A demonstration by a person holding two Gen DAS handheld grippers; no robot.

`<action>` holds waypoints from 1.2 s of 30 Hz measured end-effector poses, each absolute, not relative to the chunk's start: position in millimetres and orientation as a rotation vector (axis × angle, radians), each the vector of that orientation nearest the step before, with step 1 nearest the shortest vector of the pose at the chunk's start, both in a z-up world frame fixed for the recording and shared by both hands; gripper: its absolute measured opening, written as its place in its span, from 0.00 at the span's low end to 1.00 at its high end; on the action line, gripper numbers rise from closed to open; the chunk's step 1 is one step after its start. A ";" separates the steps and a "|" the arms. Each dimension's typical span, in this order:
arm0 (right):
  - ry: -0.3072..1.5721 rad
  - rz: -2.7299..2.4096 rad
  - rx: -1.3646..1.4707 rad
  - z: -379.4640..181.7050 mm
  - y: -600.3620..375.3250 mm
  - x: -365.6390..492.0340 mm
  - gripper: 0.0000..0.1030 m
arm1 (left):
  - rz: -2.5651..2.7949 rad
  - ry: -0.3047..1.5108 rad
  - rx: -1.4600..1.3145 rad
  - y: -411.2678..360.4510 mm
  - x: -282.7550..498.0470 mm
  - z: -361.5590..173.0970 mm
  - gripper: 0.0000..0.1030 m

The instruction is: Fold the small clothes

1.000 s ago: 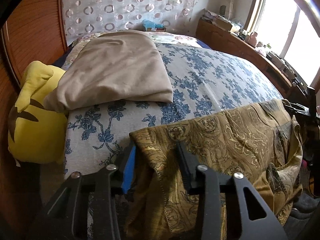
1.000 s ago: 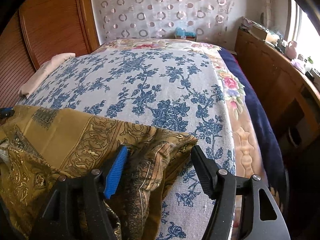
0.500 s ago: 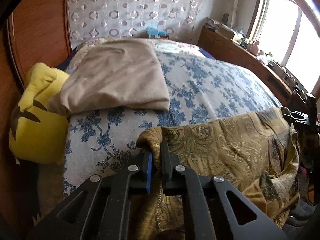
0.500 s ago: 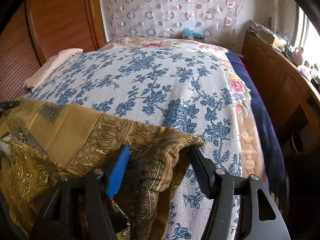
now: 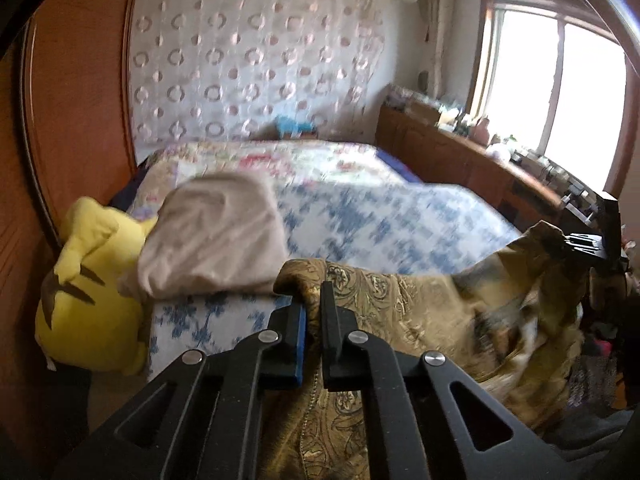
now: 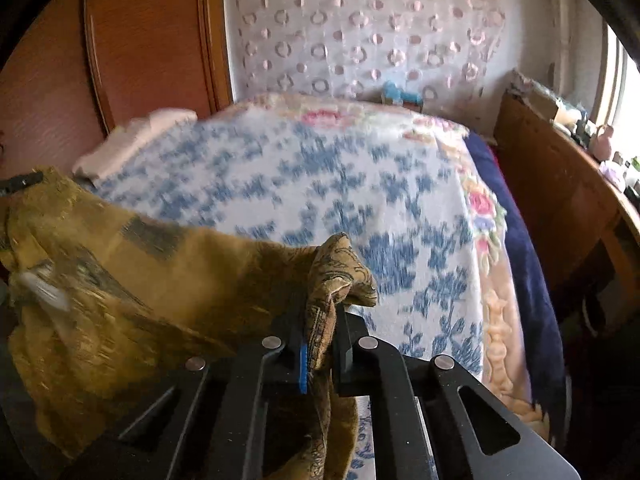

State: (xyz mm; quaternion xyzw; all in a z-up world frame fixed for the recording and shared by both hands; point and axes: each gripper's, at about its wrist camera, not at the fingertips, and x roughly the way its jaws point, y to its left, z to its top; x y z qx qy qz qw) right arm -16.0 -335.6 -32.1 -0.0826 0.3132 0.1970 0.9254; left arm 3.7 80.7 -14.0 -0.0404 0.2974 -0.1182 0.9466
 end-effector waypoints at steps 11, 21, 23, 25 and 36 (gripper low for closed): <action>0.309 0.514 -0.132 116.7 -346.1 -95.9 0.07 | -0.236 0.311 -0.072 99.3 -29.4 106.2 0.06; 0.052 0.500 -0.178 239.9 -354.0 -165.8 0.06 | -0.178 0.068 -0.064 128.2 -60.9 204.9 0.06; 0.016 0.492 -0.186 257.1 -355.8 -180.3 0.06 | -0.176 0.043 -0.064 132.3 -64.1 215.0 0.06; -0.004 0.468 -0.209 268.6 -355.9 -189.8 0.06 | -0.175 0.037 -0.060 133.2 -62.3 218.0 0.06; 0.235 0.368 -0.266 234.1 -291.9 -71.1 0.07 | -0.106 0.258 -0.051 127.0 72.5 145.9 0.06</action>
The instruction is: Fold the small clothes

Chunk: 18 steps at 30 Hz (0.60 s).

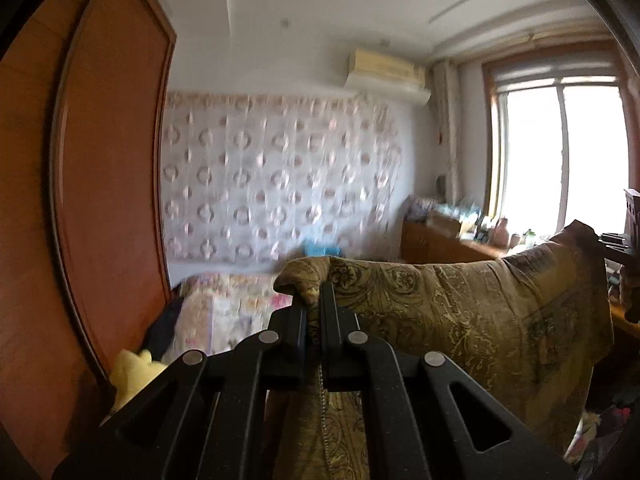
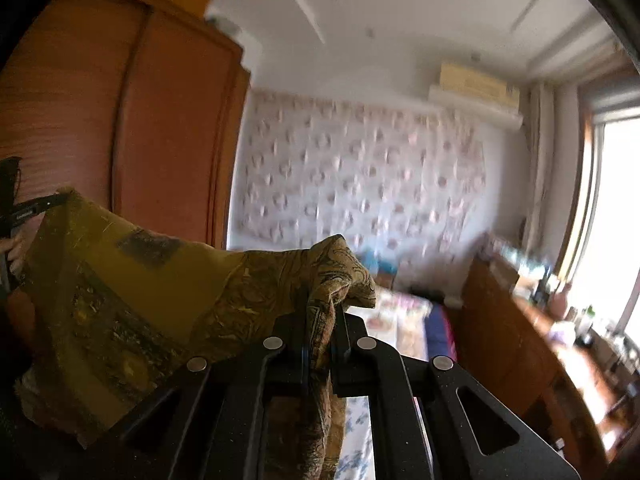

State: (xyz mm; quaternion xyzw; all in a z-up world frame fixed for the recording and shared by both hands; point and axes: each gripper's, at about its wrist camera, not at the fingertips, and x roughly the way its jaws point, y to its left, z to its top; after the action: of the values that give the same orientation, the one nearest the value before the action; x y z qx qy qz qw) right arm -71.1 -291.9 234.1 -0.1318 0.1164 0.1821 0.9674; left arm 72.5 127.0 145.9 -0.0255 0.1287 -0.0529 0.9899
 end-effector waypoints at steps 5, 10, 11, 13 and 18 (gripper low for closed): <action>0.407 0.298 -0.265 177.9 -252.9 19.5 0.08 | -0.062 0.397 -0.032 126.6 151.4 88.0 0.06; 0.618 0.184 -0.235 125.5 -227.9 86.5 0.41 | 0.002 0.600 -0.017 138.7 211.3 31.1 0.08; 0.645 0.179 -0.230 117.2 -225.4 91.5 0.41 | 0.004 0.613 -0.022 139.3 211.9 24.8 0.08; 0.684 0.181 -0.226 103.4 -219.4 97.5 0.41 | 0.004 0.625 -0.036 144.7 206.4 14.3 0.18; 0.725 0.228 -0.225 93.0 -218.5 115.7 0.41 | -0.016 0.639 -0.064 146.0 182.1 -2.9 0.48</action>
State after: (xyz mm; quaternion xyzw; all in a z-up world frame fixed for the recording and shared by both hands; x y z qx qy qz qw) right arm 115.7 -218.5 93.0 -0.1097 0.3531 0.1111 0.9225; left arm 182.1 146.0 -2.9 -0.0313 0.3142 -0.0077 0.9488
